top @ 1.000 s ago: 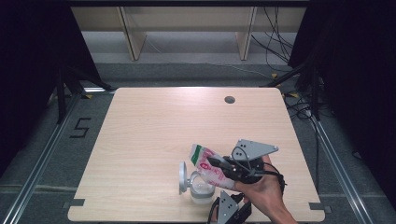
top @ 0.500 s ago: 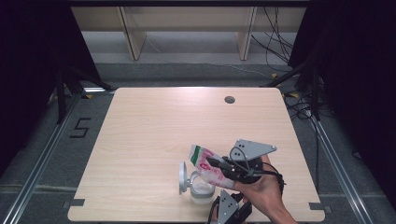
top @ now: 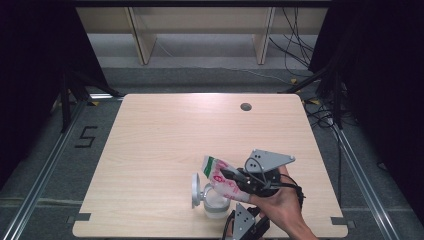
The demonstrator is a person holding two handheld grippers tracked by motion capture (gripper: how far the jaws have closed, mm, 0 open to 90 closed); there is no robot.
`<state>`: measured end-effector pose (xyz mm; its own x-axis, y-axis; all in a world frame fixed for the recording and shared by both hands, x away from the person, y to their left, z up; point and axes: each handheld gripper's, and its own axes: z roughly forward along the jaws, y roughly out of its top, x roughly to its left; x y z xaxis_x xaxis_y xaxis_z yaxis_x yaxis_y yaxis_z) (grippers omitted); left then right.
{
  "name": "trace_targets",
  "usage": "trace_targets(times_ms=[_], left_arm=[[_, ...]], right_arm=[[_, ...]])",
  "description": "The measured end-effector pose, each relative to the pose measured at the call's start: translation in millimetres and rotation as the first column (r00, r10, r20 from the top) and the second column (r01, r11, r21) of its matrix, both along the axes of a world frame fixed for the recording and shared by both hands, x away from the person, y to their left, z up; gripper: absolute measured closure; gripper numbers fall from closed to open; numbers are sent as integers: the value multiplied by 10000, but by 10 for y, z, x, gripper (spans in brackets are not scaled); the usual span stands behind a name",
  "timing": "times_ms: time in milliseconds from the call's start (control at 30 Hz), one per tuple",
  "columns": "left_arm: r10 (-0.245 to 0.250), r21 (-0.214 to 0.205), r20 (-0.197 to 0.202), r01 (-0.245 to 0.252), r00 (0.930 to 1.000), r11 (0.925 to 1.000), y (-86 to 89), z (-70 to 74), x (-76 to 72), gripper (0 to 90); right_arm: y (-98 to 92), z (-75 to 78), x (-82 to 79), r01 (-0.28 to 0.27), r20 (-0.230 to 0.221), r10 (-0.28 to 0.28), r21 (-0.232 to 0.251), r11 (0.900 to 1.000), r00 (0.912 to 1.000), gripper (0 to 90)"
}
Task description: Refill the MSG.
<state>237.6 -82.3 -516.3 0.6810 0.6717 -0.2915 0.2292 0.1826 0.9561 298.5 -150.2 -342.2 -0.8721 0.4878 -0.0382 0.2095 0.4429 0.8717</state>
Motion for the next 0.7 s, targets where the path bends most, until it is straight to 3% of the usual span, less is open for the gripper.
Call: trace_targets(times_ms=[700], left_arm=[[48,80,-1,-48,10000,10000,2,12,-12,805]], right_arm=[[-9,3,-16,85,66,-87,262,9996,9999,900]])
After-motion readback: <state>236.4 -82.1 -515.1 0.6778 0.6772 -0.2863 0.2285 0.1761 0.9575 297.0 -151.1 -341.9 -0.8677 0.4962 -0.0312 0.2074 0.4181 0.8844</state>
